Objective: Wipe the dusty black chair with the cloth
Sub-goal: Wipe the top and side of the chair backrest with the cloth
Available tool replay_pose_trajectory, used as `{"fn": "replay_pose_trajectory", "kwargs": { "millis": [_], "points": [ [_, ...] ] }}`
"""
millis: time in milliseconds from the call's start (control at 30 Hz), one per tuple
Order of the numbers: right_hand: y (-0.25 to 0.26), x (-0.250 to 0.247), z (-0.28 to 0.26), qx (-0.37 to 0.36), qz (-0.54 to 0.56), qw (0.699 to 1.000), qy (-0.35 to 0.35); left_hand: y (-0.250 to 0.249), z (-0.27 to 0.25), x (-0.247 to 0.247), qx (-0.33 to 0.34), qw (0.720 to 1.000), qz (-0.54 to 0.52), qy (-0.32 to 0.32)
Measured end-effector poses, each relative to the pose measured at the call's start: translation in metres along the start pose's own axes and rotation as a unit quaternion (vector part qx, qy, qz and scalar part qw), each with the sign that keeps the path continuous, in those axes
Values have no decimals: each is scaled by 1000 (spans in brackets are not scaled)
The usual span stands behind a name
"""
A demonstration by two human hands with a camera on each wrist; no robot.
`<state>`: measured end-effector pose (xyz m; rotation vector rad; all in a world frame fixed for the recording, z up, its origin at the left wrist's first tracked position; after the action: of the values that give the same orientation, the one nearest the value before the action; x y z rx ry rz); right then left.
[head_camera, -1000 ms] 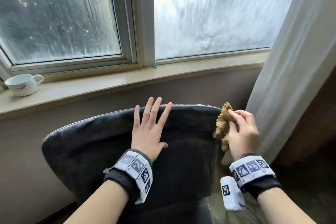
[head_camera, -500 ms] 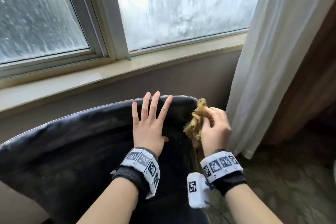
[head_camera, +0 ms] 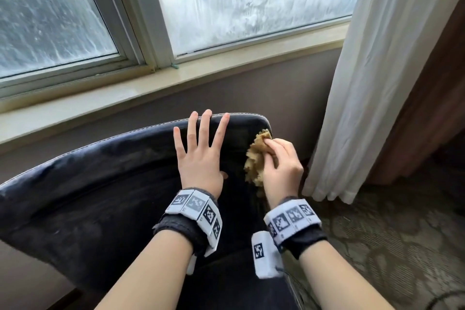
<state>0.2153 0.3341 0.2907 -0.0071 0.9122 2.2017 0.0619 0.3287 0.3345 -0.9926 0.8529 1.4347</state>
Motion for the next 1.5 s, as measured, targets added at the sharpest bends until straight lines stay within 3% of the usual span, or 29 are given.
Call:
{"fn": "replay_pose_trajectory", "kwargs": {
  "millis": [133, 300, 367, 500, 633, 700, 867, 1067, 1233, 1333, 1400, 1500],
  "points": [
    [-3, 8, -29, -53, -35, 997, 53, 3, 2, -1, -1, 1000, 4, 10],
    [-35, -9, -76, -1, -36, 980, 194, 2, 1, -2, 0, 1000, 7, 9],
    [-35, -20, -64, -9, -29, 983, 181, 2, 0, -1, -1, 1000, 6, 8],
    [-9, -13, -10, -61, -6, 995, 77, 1, -1, -1, -3, 1000, 1, 3],
    [-6, 5, -18, -118, -47, 987, 98, 4, 1, 0, -1, 1000, 9, 2],
    [-21, 5, -37, -112, -48, 986, 115, 4, 2, 0, -3, 1000, 13, 8],
    [-40, -13, -72, -85, -31, 966, 244, 3, 3, 1, -7, 1000, 8, 9],
    [-10, -7, -18, -100, -29, 989, 101, 2, 1, 3, -5, 1000, 0, 1],
    [-26, 9, -54, -95, -44, 987, 118, 7, 3, 3, -4, 1000, 8, 3],
    [-42, -5, -83, -85, -43, 970, 223, 5, 4, 2, -5, 1000, -2, 12],
    [-49, -14, -74, -92, -33, 956, 275, 4, 4, 1, -3, 1000, -2, 19],
    [-46, -29, -38, -72, -25, 980, 186, 2, -5, -2, -4, 1000, -7, -9]
  ]
}}
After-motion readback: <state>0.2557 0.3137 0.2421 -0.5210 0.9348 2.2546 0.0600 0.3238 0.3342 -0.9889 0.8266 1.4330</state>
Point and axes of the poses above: each hand's wrist, its own z-axis towards the middle knuckle, its own x-axis out of the palm, y = z × x, the point moved 3 cm from there along z, towards the middle knuckle, and after that the axes turned 8 degrees about -x, right-handed, at the moved point
